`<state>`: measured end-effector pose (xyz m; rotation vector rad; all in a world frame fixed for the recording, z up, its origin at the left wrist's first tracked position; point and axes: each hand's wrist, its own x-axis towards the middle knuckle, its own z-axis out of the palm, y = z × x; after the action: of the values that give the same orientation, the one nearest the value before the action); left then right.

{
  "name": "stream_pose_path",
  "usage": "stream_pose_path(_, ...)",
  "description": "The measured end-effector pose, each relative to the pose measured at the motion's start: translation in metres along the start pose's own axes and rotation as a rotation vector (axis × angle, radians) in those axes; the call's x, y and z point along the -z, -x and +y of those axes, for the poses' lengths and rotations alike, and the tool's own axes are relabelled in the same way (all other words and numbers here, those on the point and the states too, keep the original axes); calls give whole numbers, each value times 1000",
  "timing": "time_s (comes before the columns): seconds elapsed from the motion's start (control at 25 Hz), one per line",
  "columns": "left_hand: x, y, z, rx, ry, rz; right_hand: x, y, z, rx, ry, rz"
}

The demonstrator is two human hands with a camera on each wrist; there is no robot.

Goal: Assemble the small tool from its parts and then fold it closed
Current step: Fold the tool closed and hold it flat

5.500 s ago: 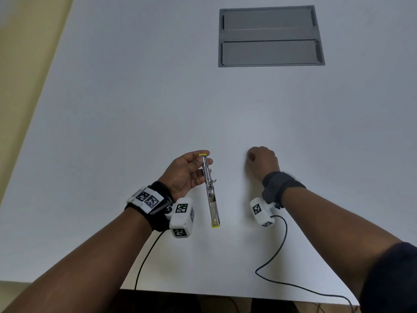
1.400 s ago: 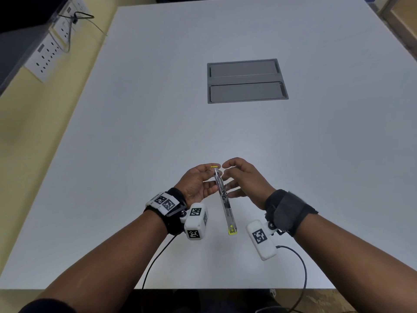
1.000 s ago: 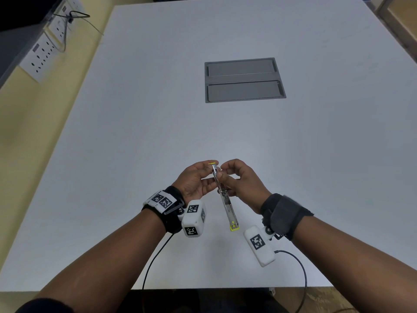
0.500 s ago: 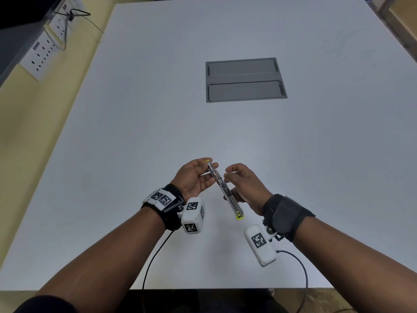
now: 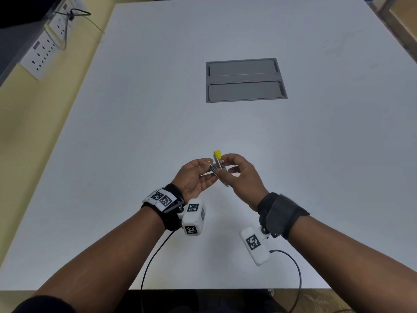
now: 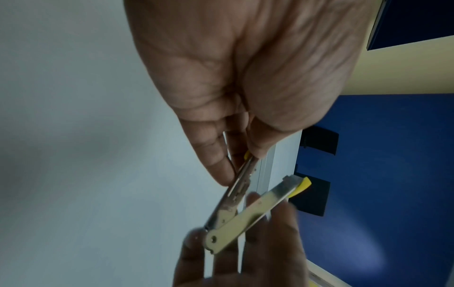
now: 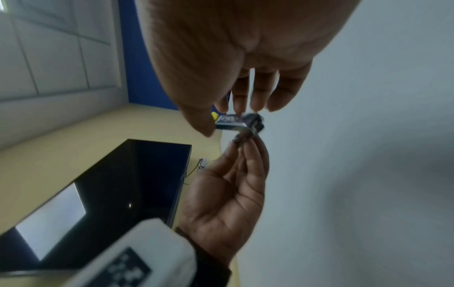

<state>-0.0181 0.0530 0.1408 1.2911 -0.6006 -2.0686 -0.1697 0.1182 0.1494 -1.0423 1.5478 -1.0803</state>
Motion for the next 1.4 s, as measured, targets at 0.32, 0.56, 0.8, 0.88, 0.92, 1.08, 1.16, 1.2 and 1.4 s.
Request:
stream_pose_path(0.32, -7, 5, 9, 14, -153, -89, 2, 5, 5, 67, 245, -117)
stream_pose_path(0.56, -6, 2, 4, -11, -134, -9, -1, 8, 7, 28, 309, -226)
stream_pose_path(0.8, -6, 1, -2, -29, -141, 6, -3, 16, 5, -8, 355, -328)
stream_pose_path(0.88, -4, 1, -3, -43, -131, -4, -2, 16, 3, -23, 364, -336)
stream_pose_path(0.92, -4, 0, -3, -47, -125, -17, -2, 16, 4, -38, 362, -332)
stream_pose_path(1.08, 3, -3, 1, -8, -69, -56, 0, 8, 9, -72, 289, -266)
stream_pose_path(1.16, 10, -6, 3, 17, -122, -68, 2, 1, 16, -90, 280, -223)
stream_pose_path(1.2, 14, -8, 5, 28, -178, -82, 3, -4, 20, -88, 280, -200)
stream_pose_path(1.4, 27, -24, 7, 39, -463, -103, 9, -30, 35, -141, 234, -111)
